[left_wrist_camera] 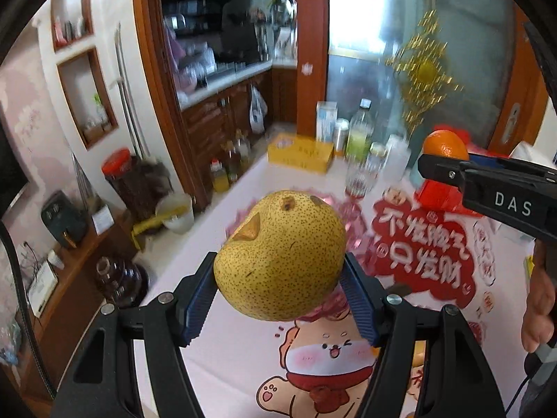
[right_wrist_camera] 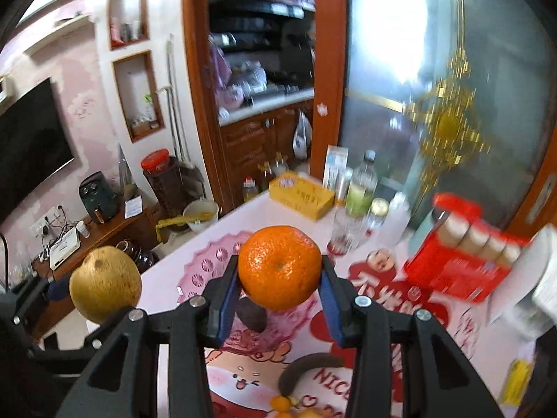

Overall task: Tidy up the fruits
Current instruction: 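Lift the pear and orange and carry both over the pink bowl, then open both grippers to drop the pear and orange into the bowl, then move both grippers back toward the remaining fruit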

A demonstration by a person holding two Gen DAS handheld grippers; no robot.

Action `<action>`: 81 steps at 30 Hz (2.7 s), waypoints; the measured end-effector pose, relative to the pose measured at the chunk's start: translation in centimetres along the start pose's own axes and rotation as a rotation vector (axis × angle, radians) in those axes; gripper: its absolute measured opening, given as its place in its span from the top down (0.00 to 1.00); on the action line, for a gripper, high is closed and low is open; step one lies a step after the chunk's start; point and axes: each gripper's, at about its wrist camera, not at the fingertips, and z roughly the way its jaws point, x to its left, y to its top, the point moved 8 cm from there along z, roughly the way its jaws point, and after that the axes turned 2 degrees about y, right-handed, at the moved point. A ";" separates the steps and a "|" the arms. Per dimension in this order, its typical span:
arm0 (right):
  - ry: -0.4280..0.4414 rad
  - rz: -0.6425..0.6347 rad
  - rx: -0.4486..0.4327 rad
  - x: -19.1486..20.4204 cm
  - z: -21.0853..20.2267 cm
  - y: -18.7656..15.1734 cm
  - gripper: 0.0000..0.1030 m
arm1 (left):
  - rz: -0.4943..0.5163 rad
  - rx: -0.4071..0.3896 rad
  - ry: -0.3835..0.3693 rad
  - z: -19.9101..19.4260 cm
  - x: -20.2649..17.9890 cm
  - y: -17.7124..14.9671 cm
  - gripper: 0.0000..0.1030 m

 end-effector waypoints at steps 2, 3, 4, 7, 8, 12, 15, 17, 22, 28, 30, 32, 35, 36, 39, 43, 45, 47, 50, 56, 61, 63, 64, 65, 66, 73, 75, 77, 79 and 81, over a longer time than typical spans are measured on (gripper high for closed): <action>0.002 0.021 0.050 -0.4 3.1 -1.5 0.59 | -0.001 0.043 -0.001 2.7 0.0 -1.4 0.34; 0.006 0.027 0.072 -0.4 4.5 -2.2 0.59 | -0.002 0.070 0.004 4.5 0.2 -1.9 0.34; 0.008 0.032 0.085 -0.4 5.3 -2.6 0.58 | -0.002 0.088 0.007 5.7 0.1 -2.5 0.34; 0.016 0.056 0.138 -0.7 9.2 -4.5 0.58 | -0.007 0.144 0.006 9.6 0.0 -4.1 0.34; 0.013 0.061 0.160 -0.8 10.4 -5.2 0.58 | -0.006 0.166 0.005 11.1 -0.1 -4.6 0.34; -0.008 0.039 0.241 -0.3 14.9 -7.8 0.58 | 0.011 0.221 0.023 15.5 -0.5 -6.5 0.34; -0.019 -0.002 0.284 0.3 17.4 -9.4 0.58 | 0.008 0.255 0.030 17.9 -0.3 -7.4 0.34; -0.024 -0.018 0.302 0.6 18.5 -10.0 0.58 | 0.003 0.274 0.034 19.2 -0.1 -7.9 0.34; -0.018 -0.023 0.346 1.0 21.0 -11.4 0.57 | 0.038 0.258 0.056 20.3 -0.3 -8.0 0.34; 0.001 -0.018 0.358 1.4 22.0 -11.6 0.46 | 0.052 0.239 0.065 20.2 -0.6 -7.8 0.28; -0.005 -0.028 0.361 1.5 21.8 -11.6 0.42 | 0.057 0.211 0.083 19.6 -0.6 -7.3 0.13; -0.007 -0.028 0.345 1.6 21.4 -11.4 0.42 | 0.064 0.189 0.086 18.8 -0.6 -7.0 0.11; 0.018 -0.010 0.321 1.7 20.4 -10.9 0.40 | 0.065 0.186 0.097 18.2 -0.6 -6.8 0.10; 0.023 -0.004 0.314 1.7 20.0 -10.8 0.39 | 0.062 0.188 0.099 17.9 -0.5 -6.8 0.10; 0.037 -0.009 0.301 2.2 19.0 -10.7 0.39 | 0.038 0.183 0.096 16.8 0.0 -6.9 0.10; 0.051 -0.013 0.286 2.9 17.5 -10.6 0.39 | 0.029 0.169 0.103 15.0 0.4 -7.0 0.10; 0.056 -0.012 0.279 3.2 16.4 -10.6 0.39 | 0.029 0.156 0.111 13.7 0.7 -7.0 0.10; 0.054 -0.016 0.274 3.4 15.5 -10.5 0.39 | 0.024 0.143 0.116 12.7 0.8 -7.0 0.10; 0.059 -0.023 0.244 3.9 13.5 -10.3 0.39 | 0.017 0.123 0.120 10.7 1.1 -7.0 0.10; 0.055 -0.053 0.141 4.6 8.3 -9.6 0.39 | 0.017 0.068 0.132 6.0 1.1 -6.7 0.10; 0.041 -0.052 0.062 4.2 3.9 -9.0 0.39 | 0.014 0.006 0.134 1.4 0.3 -6.2 0.10; 0.023 -0.043 0.024 3.6 1.8 -8.9 0.39 | 0.020 -0.017 0.133 -0.5 -0.4 -6.1 0.10; 0.023 -0.041 0.009 3.3 0.8 -8.9 0.39 | 0.024 -0.026 0.134 -1.3 -0.7 -6.1 0.10; 0.021 -0.043 -0.003 3.1 -0.1 -8.9 0.39 | 0.030 -0.036 0.136 -2.2 -1.2 -6.2 0.10; 0.019 -0.044 -0.011 2.8 -0.8 -8.9 0.39 | 0.038 -0.049 0.138 -3.3 -1.8 -6.2 0.10; 0.052 -0.026 0.004 -0.2 -6.6 -10.6 0.39 | 0.052 -0.114 0.124 -9.0 -6.5 -7.3 0.06; 0.048 -0.018 -0.001 -1.6 -8.5 -11.2 0.39 | 0.044 -0.124 0.117 -10.5 -7.8 -7.8 0.06; 0.044 -0.019 -0.014 -3.0 -10.3 -11.8 0.39 | 0.038 -0.126 0.115 -11.8 -9.1 -8.5 0.05; 0.037 -0.034 -0.021 -4.0 -11.8 -12.5 0.38 | 0.033 -0.132 0.121 -13.1 -10.1 -9.1 0.05; 0.033 -0.052 -0.028 -4.9 -13.2 -13.1 0.38 | 0.026 -0.141 0.133 -14.5 -11.2 -9.9 0.04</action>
